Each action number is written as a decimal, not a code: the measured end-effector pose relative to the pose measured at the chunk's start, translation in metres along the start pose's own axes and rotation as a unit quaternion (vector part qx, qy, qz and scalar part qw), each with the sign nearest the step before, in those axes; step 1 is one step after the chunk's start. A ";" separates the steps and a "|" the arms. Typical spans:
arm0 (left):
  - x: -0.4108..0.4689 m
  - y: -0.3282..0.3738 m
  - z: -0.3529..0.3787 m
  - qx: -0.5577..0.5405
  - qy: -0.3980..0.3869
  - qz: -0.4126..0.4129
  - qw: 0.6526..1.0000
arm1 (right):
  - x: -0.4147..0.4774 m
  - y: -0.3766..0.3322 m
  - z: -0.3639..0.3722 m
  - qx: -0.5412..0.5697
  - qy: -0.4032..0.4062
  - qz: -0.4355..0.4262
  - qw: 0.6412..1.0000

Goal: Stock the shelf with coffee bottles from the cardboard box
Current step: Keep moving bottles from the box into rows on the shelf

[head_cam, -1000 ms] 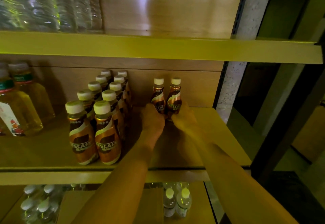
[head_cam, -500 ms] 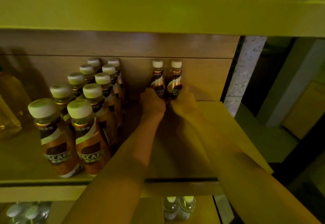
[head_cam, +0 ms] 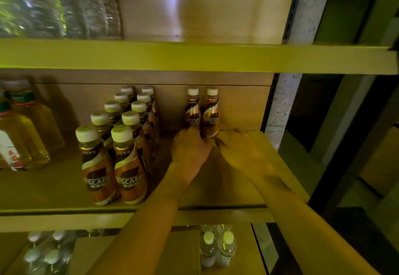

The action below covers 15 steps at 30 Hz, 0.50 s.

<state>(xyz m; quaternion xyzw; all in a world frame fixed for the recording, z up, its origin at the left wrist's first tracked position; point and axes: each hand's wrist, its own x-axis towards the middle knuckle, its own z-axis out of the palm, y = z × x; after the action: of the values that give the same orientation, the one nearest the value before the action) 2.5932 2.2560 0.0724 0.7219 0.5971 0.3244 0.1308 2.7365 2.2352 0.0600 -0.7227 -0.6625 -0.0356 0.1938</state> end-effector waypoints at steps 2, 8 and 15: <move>-0.026 0.002 -0.008 0.027 -0.007 0.031 0.999 | -0.031 -0.001 -0.010 0.017 0.000 0.009 1.000; -0.105 0.011 -0.037 0.103 -0.066 0.026 0.992 | -0.116 -0.014 -0.028 0.007 -0.002 0.029 1.000; -0.182 -0.014 -0.057 0.085 -0.029 0.094 0.992 | -0.192 -0.033 -0.035 0.044 0.026 -0.007 0.999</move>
<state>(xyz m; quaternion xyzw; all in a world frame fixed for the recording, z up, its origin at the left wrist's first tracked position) 2.5322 2.0759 0.0507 0.7922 0.5482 0.2624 0.0552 2.6883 2.0441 0.0407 -0.7075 -0.6633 -0.0269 0.2424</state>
